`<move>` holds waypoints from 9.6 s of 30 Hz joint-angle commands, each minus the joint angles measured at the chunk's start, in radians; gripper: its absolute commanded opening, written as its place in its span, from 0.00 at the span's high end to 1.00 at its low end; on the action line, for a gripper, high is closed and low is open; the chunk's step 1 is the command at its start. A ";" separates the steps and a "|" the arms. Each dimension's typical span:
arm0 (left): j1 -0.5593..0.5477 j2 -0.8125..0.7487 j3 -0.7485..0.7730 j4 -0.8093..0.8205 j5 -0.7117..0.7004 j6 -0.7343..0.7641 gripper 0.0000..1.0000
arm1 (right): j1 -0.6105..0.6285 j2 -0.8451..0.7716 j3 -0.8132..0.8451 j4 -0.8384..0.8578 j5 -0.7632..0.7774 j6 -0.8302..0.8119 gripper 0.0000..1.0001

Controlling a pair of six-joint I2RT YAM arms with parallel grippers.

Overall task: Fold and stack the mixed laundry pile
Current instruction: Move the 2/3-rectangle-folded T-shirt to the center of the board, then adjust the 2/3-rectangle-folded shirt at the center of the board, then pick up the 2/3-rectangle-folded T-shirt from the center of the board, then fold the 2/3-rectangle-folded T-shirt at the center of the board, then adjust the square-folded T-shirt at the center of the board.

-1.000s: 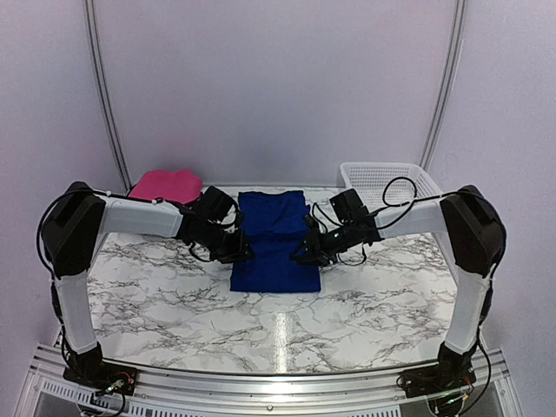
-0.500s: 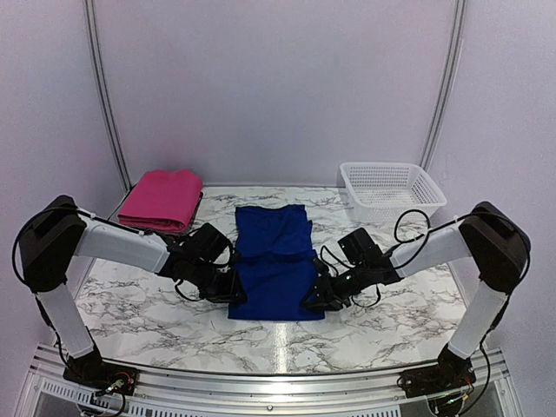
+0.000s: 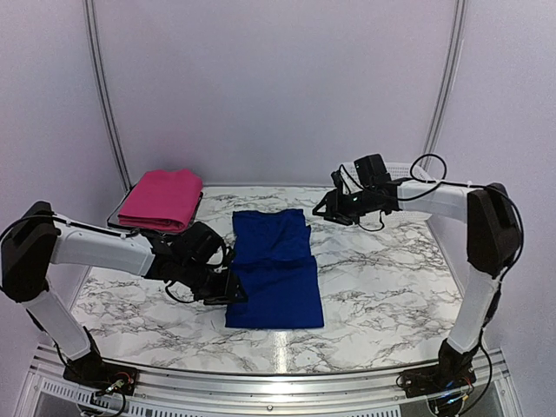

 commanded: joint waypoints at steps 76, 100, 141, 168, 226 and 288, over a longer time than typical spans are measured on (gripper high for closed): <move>0.049 -0.208 -0.110 -0.018 -0.068 -0.011 0.43 | 0.119 -0.113 -0.114 -0.063 -0.123 -0.025 0.53; -0.031 -0.042 -0.311 0.318 0.033 -0.176 0.65 | 0.273 -0.282 -0.802 0.394 -0.118 0.327 0.57; -0.116 -0.254 -0.432 0.293 -0.023 -0.240 1.00 | 0.449 -0.375 -0.957 0.468 -0.016 0.497 1.00; 0.079 -0.341 -0.037 -0.134 -0.052 -0.122 1.00 | 0.223 -0.438 -0.468 0.043 -0.013 0.242 1.00; 0.339 0.159 0.374 -0.101 0.151 0.055 1.00 | 0.036 0.099 0.046 -0.011 -0.197 0.081 1.00; 0.366 0.285 0.262 0.297 0.144 0.060 0.86 | -0.047 0.291 0.266 -0.102 -0.290 -0.333 1.00</move>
